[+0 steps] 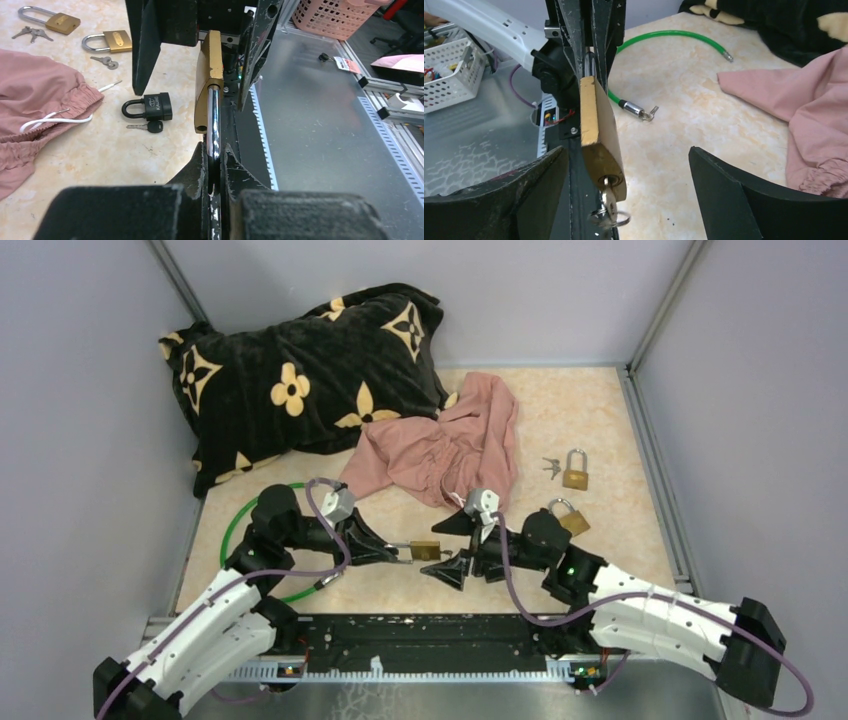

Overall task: Lock with the key
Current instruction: Lock the lock.

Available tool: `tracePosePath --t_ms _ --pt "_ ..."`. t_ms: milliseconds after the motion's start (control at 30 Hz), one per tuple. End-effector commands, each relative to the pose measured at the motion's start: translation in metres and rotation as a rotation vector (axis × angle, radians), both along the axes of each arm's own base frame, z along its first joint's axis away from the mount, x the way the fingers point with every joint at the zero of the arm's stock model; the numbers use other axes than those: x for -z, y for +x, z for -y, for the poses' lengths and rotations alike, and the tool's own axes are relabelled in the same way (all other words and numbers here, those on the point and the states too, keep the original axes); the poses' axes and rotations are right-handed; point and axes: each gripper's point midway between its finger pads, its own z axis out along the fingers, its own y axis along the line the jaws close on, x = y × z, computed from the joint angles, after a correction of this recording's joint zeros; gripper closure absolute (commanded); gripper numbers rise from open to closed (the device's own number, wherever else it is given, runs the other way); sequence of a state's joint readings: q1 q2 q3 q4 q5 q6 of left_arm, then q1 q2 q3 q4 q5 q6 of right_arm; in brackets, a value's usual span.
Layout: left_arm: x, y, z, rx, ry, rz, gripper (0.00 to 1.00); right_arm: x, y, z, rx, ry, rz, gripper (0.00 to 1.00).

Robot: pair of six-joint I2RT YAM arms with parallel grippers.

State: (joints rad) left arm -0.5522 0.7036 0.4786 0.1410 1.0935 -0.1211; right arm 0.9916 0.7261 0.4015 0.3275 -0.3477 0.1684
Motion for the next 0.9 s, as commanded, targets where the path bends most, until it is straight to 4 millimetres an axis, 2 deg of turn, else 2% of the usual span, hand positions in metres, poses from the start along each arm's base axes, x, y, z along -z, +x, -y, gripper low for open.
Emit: tracePosePath --t_ms 0,167,333,433,467,700,867 --pt "-0.040 -0.009 0.000 0.057 -0.089 0.124 1.00 -0.048 -0.009 -0.017 -0.112 0.096 0.100 0.16" --pt "-0.042 -0.008 0.001 0.051 -0.104 0.117 1.00 -0.052 -0.020 -0.025 -0.191 0.122 0.045 0.53" --pt "-0.042 -0.005 0.002 0.037 -0.109 0.108 1.00 -0.049 -0.022 -0.026 -0.197 0.156 -0.014 0.73" --pt "-0.041 -0.002 0.002 0.025 -0.108 0.103 1.00 -0.053 -0.024 -0.027 -0.204 0.177 -0.038 0.96" --pt "-0.040 -0.001 0.003 0.021 -0.107 0.104 1.00 -0.054 -0.024 -0.028 -0.205 0.181 -0.044 1.00" --pt "-0.047 0.010 0.004 -0.040 -0.130 0.138 1.00 -0.062 -0.024 -0.031 -0.219 0.215 -0.053 1.00" --pt "-0.046 0.012 0.005 -0.028 -0.121 0.197 1.00 -0.061 -0.031 -0.038 -0.285 0.155 -0.077 1.00"
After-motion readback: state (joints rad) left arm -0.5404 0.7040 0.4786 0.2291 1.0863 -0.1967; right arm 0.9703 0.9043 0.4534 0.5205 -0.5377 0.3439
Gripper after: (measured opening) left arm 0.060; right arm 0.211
